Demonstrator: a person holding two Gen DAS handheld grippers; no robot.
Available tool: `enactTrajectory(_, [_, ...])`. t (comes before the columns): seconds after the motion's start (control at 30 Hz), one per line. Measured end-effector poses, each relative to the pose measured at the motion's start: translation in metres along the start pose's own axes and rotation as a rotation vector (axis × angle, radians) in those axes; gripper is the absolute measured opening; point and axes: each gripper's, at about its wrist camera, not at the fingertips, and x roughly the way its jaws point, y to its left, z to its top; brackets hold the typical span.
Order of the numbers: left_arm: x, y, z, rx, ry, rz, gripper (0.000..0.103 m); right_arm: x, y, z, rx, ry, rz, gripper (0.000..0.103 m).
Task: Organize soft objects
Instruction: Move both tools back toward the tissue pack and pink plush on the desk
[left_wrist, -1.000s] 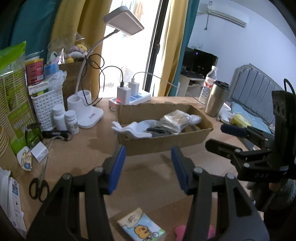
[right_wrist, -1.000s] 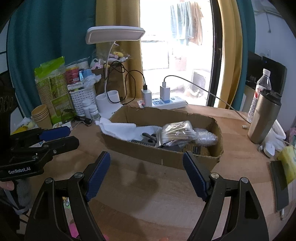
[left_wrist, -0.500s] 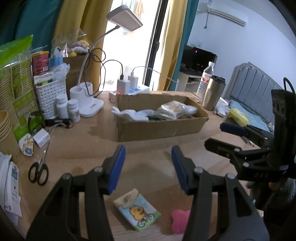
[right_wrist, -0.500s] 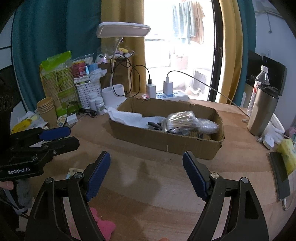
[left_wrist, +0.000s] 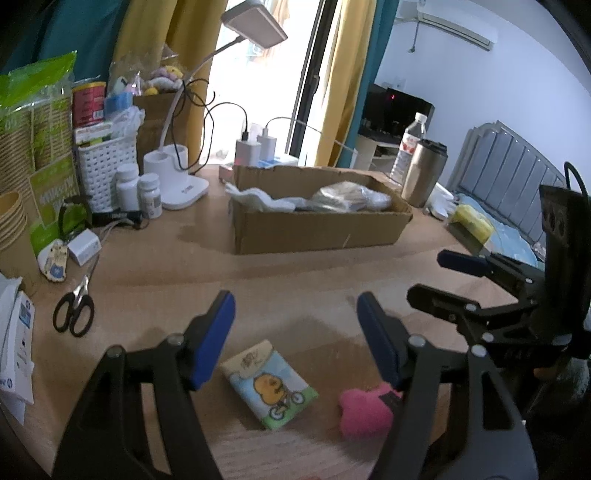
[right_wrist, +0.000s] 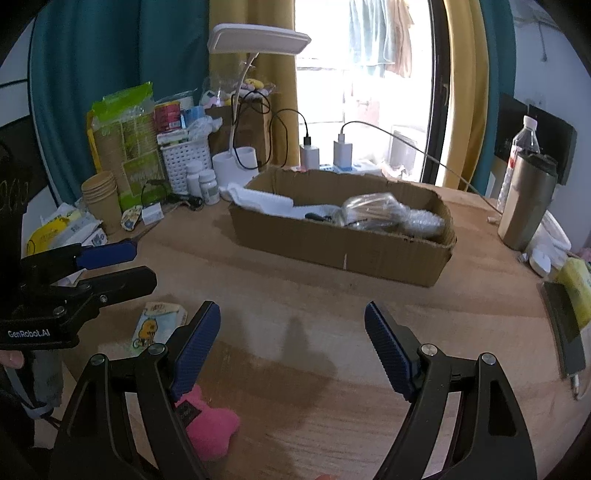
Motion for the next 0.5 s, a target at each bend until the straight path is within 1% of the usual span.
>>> enactTrajectory(0.27, [0.0, 0.004, -0.015, -0.015, 0.035, 0.001, 0.07, 0.002, 0.006, -0.014, -0.006, 0.034, 0.015, 0.083])
enactTrajectory(0.5, [0.001, 0.009, -0.031, -0.039, 0.072, 0.007, 0.07, 0.007, 0.018, -0.026, -0.028, 0.064, 0.05, 0.083])
